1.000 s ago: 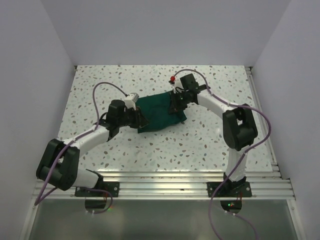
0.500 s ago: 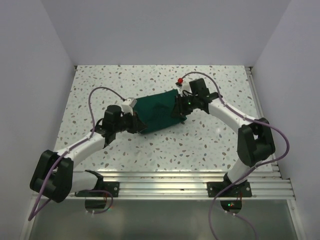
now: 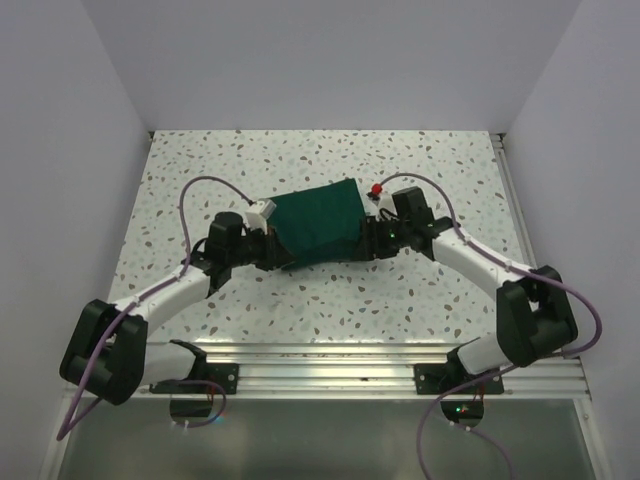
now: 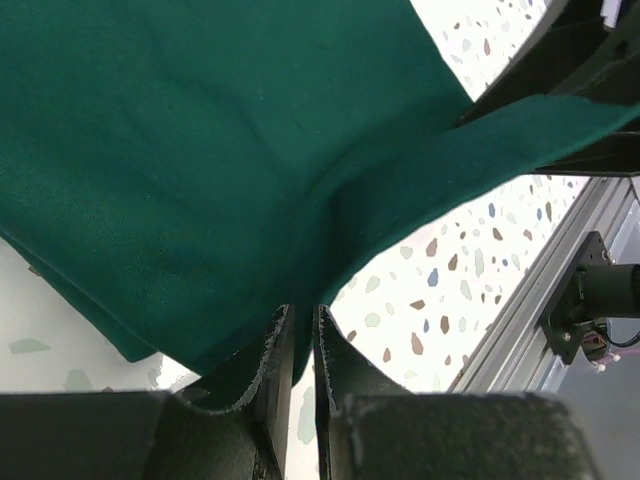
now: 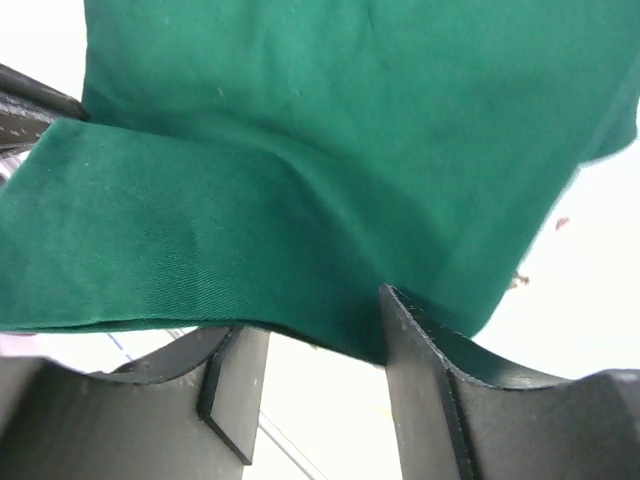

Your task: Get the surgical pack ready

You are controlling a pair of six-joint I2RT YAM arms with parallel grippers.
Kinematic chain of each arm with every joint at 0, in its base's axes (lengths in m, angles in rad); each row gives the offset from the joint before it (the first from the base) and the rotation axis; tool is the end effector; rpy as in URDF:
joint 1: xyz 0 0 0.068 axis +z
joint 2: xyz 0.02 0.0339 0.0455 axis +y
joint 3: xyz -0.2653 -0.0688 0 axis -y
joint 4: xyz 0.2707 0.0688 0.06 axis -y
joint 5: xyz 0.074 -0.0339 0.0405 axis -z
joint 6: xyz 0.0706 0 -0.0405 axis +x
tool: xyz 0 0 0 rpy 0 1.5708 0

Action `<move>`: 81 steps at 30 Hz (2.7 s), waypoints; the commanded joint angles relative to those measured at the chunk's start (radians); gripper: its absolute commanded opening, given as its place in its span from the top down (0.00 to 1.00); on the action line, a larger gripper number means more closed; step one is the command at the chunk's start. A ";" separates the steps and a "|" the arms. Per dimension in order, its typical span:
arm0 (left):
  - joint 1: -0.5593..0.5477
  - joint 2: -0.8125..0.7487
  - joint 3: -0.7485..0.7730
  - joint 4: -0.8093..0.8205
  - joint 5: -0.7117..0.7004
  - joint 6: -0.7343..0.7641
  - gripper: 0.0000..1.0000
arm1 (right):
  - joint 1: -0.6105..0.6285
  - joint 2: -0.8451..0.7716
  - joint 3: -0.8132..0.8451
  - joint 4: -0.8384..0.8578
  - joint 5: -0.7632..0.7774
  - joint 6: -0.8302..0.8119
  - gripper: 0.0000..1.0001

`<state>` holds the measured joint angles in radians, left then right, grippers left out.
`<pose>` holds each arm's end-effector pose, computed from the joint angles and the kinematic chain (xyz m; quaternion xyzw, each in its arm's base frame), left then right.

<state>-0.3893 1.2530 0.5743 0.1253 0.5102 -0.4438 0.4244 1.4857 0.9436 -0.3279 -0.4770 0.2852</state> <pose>0.2652 -0.1461 0.1710 0.0998 0.8482 -0.3922 0.3418 0.3042 0.1730 0.1851 -0.1444 0.9048 0.3239 0.2357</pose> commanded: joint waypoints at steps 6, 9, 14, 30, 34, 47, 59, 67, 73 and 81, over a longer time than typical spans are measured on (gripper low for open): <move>0.000 0.059 0.009 -0.023 0.034 0.045 0.86 | -0.021 -0.290 -0.120 0.029 0.219 0.062 0.41; -0.003 0.063 0.013 -0.024 0.054 0.053 0.87 | -0.044 -0.386 -0.167 0.052 0.305 0.080 0.38; -0.026 0.057 0.027 -0.019 0.099 0.057 0.87 | -0.061 -0.374 -0.160 0.134 0.234 0.101 0.36; -0.051 0.034 0.110 -0.070 -0.050 0.034 0.68 | -0.061 -0.002 -0.032 0.288 0.061 0.155 0.56; -0.051 0.091 0.075 0.005 -0.081 0.027 0.70 | -0.062 0.080 -0.009 0.299 0.096 0.149 0.65; -0.056 0.158 -0.063 0.097 -0.234 0.014 0.76 | -0.138 0.309 0.020 0.380 0.146 0.235 0.77; -0.085 0.063 -0.028 -0.024 -0.398 0.007 0.75 | -0.156 0.271 0.031 0.270 0.339 0.220 0.72; -0.155 -0.032 0.197 -0.263 -0.490 0.082 0.64 | -0.156 0.151 -0.019 0.254 0.382 0.200 0.62; -0.155 0.072 0.436 -0.387 -0.441 0.175 0.60 | -0.147 0.047 -0.066 0.277 0.284 0.207 0.54; -0.239 0.345 0.723 -0.498 -0.343 0.312 0.52 | -0.067 0.036 -0.078 0.300 0.216 0.236 0.48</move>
<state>-0.5903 1.5082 1.2011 -0.2749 0.1127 -0.2268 0.3172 1.5471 0.8738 -0.0624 -0.2218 0.5095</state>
